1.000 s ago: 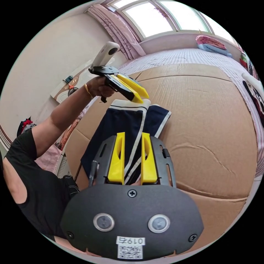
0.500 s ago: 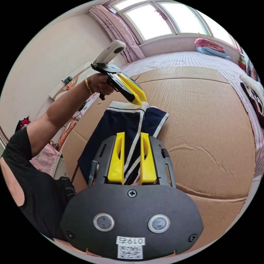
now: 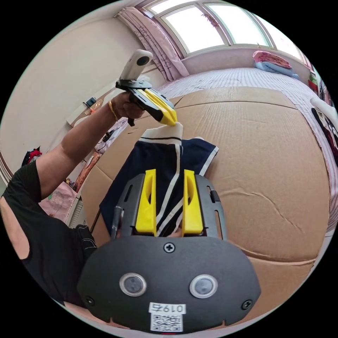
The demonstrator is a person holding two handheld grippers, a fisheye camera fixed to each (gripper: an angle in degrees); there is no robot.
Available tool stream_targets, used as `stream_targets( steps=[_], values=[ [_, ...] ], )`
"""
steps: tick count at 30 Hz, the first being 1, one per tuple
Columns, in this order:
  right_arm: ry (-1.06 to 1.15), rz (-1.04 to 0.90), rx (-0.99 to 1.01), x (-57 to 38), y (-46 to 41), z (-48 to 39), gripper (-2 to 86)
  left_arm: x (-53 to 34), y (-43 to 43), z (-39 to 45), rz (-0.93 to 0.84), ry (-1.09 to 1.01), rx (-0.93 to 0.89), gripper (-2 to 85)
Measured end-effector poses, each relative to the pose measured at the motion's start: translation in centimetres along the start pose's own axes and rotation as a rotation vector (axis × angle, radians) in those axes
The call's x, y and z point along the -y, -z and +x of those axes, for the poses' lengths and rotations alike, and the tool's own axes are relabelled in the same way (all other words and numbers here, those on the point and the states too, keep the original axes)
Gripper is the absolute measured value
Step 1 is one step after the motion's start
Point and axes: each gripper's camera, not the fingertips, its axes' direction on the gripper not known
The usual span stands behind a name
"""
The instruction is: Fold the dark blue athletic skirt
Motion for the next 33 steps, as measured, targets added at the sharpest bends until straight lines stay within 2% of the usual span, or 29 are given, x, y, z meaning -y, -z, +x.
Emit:
stream_targets(
  steps=[5,8,14,27,33],
  values=[
    [-0.018,0.034,0.015,-1.4,1.4,0.4,1.2,-0.9,0.1,-2.1,0.096,0.013,-0.034,0.6],
    [-0.04,0.066,0.03,-2.2,2.3,1.0,-0.1,-1.1,-0.5,-3.6,0.134,0.049,-0.034,0.7],
    [-0.093,0.001,0.013,-2.5,2.3,1.7,0.2,-0.1,-4.2,-6.5,0.088,0.142,0.023,0.7],
    [-0.153,0.003,0.09,-4.2,5.6,3.8,1.1,0.0,-8.9,-10.9,0.069,0.265,0.035,1.5],
    [-0.124,0.051,0.086,-5.5,9.7,4.3,4.8,-0.8,-7.3,-11.7,0.169,0.278,0.085,3.1]
  ],
)
